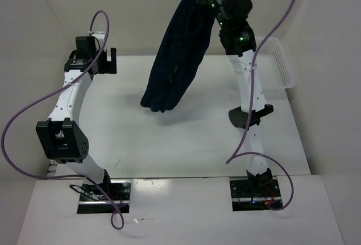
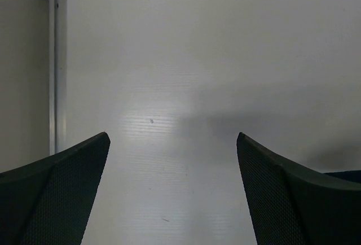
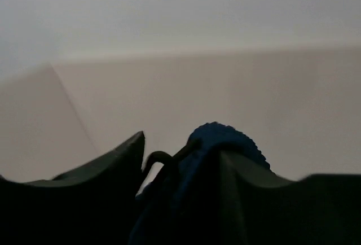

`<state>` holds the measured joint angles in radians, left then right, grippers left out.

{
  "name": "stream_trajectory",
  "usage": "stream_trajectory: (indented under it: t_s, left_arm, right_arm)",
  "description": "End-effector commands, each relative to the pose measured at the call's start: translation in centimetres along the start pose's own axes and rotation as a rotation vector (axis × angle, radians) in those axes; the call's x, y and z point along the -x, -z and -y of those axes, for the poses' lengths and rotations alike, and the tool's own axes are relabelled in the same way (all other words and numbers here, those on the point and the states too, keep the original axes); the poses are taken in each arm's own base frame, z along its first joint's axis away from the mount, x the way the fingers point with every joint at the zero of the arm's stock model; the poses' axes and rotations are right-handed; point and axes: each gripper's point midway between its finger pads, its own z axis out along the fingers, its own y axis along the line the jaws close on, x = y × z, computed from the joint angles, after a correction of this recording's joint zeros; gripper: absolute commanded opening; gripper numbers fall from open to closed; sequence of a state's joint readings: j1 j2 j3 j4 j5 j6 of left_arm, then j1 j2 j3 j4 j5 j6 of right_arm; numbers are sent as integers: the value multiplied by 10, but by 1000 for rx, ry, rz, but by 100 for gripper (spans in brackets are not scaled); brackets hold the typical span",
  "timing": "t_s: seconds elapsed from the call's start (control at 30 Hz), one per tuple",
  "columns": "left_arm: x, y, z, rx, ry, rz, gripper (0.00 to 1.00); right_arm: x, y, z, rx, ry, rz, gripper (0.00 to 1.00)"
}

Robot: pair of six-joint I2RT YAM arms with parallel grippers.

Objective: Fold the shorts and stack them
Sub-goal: Move the shorts to the center of the board

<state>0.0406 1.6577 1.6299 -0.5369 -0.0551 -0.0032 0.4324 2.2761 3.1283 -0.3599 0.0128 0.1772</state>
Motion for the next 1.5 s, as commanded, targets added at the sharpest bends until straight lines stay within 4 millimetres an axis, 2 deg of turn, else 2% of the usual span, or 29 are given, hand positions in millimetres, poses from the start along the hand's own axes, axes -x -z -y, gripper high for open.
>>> stream_trajectory:
  t_s: [0.0,0.03,0.07,0.1,0.13,0.17,0.23,0.37,0.4,0.43,0.47,0.5,0.53,0.67,0.7,0.73,0.77,0.8,0.83,0.87,0.9,0.97,1.03,1.07,1.13,1.17,1.3,1.37,1.47]
  left_arm:
    - [-5,9,-3,0,4,11,100]
    - [-11,7,-3,-2,3,-4,100]
    - [-20,5,0,-14,3,-28,100]
    - [-26,4,0,-15,3,-43,100]
    - [-44,0,4,-31,3,-88,100]
    - [-50,1,6,-41,4,-98,100]
    - [-73,-1,14,-83,7,-161,100]
    - [-126,17,53,-245,7,-290,100]
    - [-138,23,69,-289,-12,-326,100]
    - [-145,27,79,-322,-20,-339,100]
    - [-154,32,85,-334,-31,-361,100]
    - [-170,34,96,-362,-46,-399,100]
    - [-177,35,97,-359,-54,-415,100]
    - [-203,22,101,-328,-91,-460,100]
    - [-209,19,103,-321,-104,-482,100]
    - [-226,11,108,-328,-114,-540,100]
    - [-222,1,104,-298,-122,-536,100]
    - [-223,-6,102,-279,-128,-548,100]
    - [-232,-20,101,-264,-134,-590,100]
    - [-230,-28,98,-238,-142,-593,100]
    - [-220,-34,99,-238,-141,-575,98]
    - [-213,-40,102,-247,-137,-538,98]
    - [-211,-41,104,-244,-146,-526,100]
    - [-213,-42,104,-244,-146,-526,100]
    - [-219,-44,101,-225,-152,-526,100]
    - [-228,-45,101,-225,-153,-549,100]
    - [-235,-55,102,-224,-154,-563,100]
    - [-233,-57,108,-242,-157,-560,97]
    - [-243,-59,118,-274,-161,-595,85]
  right_arm:
    - [-114,5,25,-50,-102,-312,63]
    - [-139,8,33,-59,-128,-378,79]
    - [-185,18,53,-98,-150,-499,92]
    - [-210,25,57,-107,-157,-566,100]
    - [-237,33,64,-122,-137,-642,100]
    - [-258,42,68,-125,-124,-707,100]
    - [-281,54,74,-142,-119,-782,100]
    - [-290,67,85,-193,-80,-836,100]
    - [-280,71,86,-207,-65,-841,100]
    - [-299,87,95,-240,-36,-912,100]
    - [-302,94,96,-239,-22,-941,100]
    - [-288,99,93,-232,-8,-941,100]
    - [-312,121,99,-245,0,-1027,100]
    - [-320,164,105,-239,59,-1046,98]
    - [-340,176,110,-235,60,-1022,93]
    - [-322,171,105,-223,63,-958,88]
    - [-327,172,108,-238,53,-946,80]
    - [-327,167,107,-242,40,-928,77]
    - [-346,166,109,-244,18,-954,76]
    - [-355,165,111,-256,2,-969,74]
    - [-352,154,115,-268,-11,-944,74]
    - [-378,154,122,-275,-12,-972,72]
    - [-384,147,134,-309,-13,-959,70]
    - [-403,155,149,-345,-27,-993,69]
    - [-413,154,166,-391,-45,-990,63]
    - [-429,161,176,-408,-46,-1017,59]
    - [-453,159,179,-373,-39,-1034,53]
    - [-465,164,180,-368,-46,-1053,53]
    - [-472,165,176,-344,-63,-1065,68]
